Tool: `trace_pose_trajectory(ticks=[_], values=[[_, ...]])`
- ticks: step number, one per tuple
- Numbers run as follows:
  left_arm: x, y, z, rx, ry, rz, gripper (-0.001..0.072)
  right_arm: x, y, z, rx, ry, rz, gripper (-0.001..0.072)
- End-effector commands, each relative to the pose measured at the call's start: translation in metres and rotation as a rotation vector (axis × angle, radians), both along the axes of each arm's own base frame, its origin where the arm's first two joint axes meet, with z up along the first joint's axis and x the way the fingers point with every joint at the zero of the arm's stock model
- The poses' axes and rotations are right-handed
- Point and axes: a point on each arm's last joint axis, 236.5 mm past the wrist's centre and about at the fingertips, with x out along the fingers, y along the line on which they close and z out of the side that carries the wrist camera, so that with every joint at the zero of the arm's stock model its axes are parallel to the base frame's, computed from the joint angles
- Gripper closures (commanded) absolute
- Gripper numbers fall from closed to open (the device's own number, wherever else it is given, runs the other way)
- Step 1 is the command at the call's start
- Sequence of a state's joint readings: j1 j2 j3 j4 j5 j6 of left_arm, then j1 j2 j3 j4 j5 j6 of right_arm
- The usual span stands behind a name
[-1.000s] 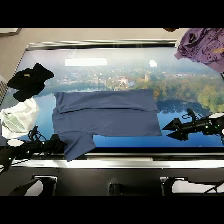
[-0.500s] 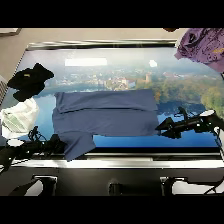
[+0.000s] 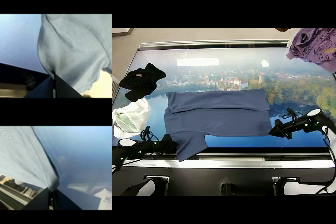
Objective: Fold the clothes and pants, and hang the long-sleeved shirts on hangers.
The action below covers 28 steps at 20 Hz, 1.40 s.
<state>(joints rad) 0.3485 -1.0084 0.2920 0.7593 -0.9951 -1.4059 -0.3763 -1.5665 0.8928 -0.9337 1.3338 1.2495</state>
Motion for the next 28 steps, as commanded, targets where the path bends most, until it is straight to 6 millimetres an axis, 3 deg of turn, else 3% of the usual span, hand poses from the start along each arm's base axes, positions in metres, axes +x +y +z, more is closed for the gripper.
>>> trace_pose_trajectory(ticks=[1, 5, 11, 13, 16, 22, 28], values=[[0.001, 0.0, 0.008, -0.006, -0.003, -0.03, 0.069, -0.002, 0.003, 0.003, 0.016, 0.011, 0.004, 0.0683], [-0.002, 0.013, 0.037, 0.054, 0.024, -0.111, 0.0691, -0.009, 0.004, 0.023, 0.01, 0.044, -0.024, 0.0683], [-0.046, 0.027, 0.086, 0.189, 0.055, -0.127, 0.0691, -0.034, -0.037, 0.069, -0.267, 0.027, -0.065, 0.0683], [-0.044, 0.023, 0.099, 0.202, -0.015, -0.118, 0.0691, -0.031, -0.04, 0.088, -0.305, -0.045, -0.092, 0.0683], [-0.028, 0.02, 0.107, 0.196, -0.101, -0.139, 0.0691, -0.018, -0.033, 0.097, -0.275, -0.126, -0.099, 0.0683], [0.037, 0.028, 0.11, 0.202, -0.166, -0.21, 0.0691, 0.04, -0.006, 0.103, -0.101, -0.327, -0.137, 0.0683], [0.104, 0.042, 0.097, 0.209, -0.156, -0.234, 0.0691, 0.092, -0.01, 0.09, -0.069, -0.39, -0.175, 0.0683]])
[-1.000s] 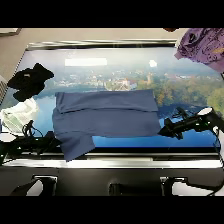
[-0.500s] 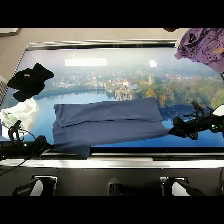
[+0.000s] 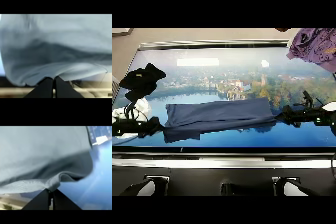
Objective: Fold the clothes and pants, and hang the long-sleeved shirts on hangers.
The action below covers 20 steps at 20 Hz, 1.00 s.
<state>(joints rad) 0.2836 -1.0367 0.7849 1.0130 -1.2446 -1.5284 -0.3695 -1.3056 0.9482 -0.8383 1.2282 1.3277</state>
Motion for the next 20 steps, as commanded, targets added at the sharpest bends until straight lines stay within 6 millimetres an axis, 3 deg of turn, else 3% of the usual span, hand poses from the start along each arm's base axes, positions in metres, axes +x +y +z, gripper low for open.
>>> trace_pose_trajectory(ticks=[1, 3, 5, 8, 11, 14, 20], values=[[0.042, 0.007, -0.01, 0.014, -0.011, -0.023, 0.0691, 0.035, 0.007, -0.006, 0.014, -0.057, 0.023, 0.0683], [0.059, 0.008, -0.014, 0.016, -0.011, -0.042, 0.0691, 0.052, 0.017, -0.015, -0.024, -0.05, 0.058, 0.0683], [0.078, 0.009, -0.017, 0.02, -0.02, -0.052, 0.0691, 0.069, 0.009, -0.025, -0.114, -0.04, 0.037, 0.0683], [0.1, 0.007, -0.024, 0.022, -0.02, -0.078, 0.0691, 0.096, 0.007, -0.021, -0.149, -0.091, 0.032, 0.0683], [0.113, 0.009, -0.035, 0.017, -0.002, -0.081, 0.0691, 0.11, 0.006, -0.027, -0.144, -0.09, 0.018, 0.0683], [0.12, 0.011, -0.048, 0.011, 0.021, -0.081, 0.0691, 0.118, 0.004, -0.038, -0.138, -0.072, 0.015, 0.0683], [0.142, 0.007, -0.069, 0.043, -0.017, -0.059, 0.0689, 0.113, 0.012, -0.069, -0.117, -0.005, 0.032, 0.0682]])
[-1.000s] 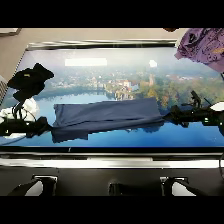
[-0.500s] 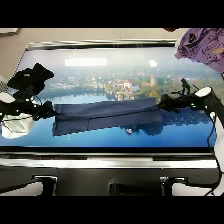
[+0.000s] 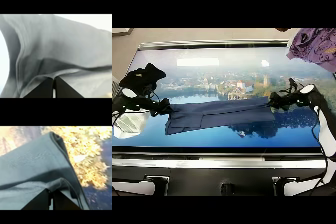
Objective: Fold the clothes and pants, and hang the long-sleeved shirts on hangers.
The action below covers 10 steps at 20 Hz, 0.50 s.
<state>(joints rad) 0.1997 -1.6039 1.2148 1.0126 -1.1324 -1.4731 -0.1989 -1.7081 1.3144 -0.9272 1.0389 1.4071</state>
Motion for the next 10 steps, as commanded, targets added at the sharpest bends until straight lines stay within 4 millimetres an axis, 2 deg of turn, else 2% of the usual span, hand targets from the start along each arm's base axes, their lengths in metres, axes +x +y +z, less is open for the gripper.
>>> trace_pose_trajectory(ticks=[1, 2, 4, 5, 6, 7, 8, 9, 10], values=[[0.019, -0.002, -0.007, 0.029, -0.055, 0.018, 0.0688, 0.001, 0.004, -0.011, 0.015, 0.022, -0.001, 0.0681], [0.023, -0.004, -0.007, 0.034, -0.069, 0.018, 0.0686, 0.001, 0.004, -0.011, 0.016, 0.019, -0.004, 0.067], [0.024, -0.007, -0.006, 0.036, -0.076, 0.014, 0.0622, -0.001, 0.004, -0.011, 0.025, 0.032, -0.01, 0.0509], [0.024, -0.007, -0.006, 0.037, -0.076, 0.013, 0.0615, -0.003, 0.006, -0.008, 0.037, 0.047, -0.008, 0.0503], [0.024, -0.007, -0.005, 0.037, -0.079, 0.013, 0.0573, -0.004, 0.006, -0.001, 0.049, 0.054, -0.002, 0.0481], [0.025, -0.007, -0.003, 0.037, -0.083, 0.013, 0.041, -0.004, 0.005, 0.009, 0.067, 0.067, -0.007, 0.0371], [0.025, -0.007, 0.0, 0.038, -0.088, 0.012, 0.0258, -0.004, 0.001, 0.021, 0.084, 0.08, -0.014, 0.0324], [0.025, -0.007, 0.004, 0.038, -0.094, 0.009, 0.0232, -0.002, -0.006, 0.033, 0.092, 0.077, -0.011, 0.0322], [0.025, -0.007, 0.009, 0.039, -0.104, 0.008, 0.0232, -0.001, -0.017, 0.043, 0.097, 0.075, -0.022, 0.0272]])
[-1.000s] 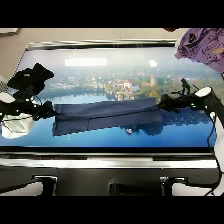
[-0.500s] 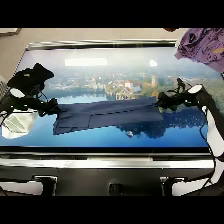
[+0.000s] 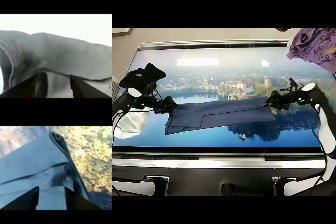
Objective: Fold the clothes and pants, and hang the long-sleeved shirts on hangers.
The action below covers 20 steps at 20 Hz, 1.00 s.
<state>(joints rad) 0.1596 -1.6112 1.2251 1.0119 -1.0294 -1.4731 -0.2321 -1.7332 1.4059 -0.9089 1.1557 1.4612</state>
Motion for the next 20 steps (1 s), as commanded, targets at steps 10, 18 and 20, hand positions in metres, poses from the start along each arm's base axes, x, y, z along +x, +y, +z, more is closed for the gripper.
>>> trace_pose_trajectory(ticks=[10, 18, 20], values=[[0.005, 0.0, 0.046, 0.014, -0.099, 0.007, 0.0232, -0.006, -0.021, -0.018, 0.268, 0.097, 0.003, 0.0034], [0.004, -0.005, 0.046, 0.007, -0.091, 0.013, 0.0232, -0.003, -0.017, -0.039, 0.299, 0.111, -0.001, 0.004], [0.004, -0.007, 0.046, 0.006, -0.091, 0.009, 0.0232, -0.005, -0.01, -0.04, 0.291, 0.117, 0.019, 0.0051]])
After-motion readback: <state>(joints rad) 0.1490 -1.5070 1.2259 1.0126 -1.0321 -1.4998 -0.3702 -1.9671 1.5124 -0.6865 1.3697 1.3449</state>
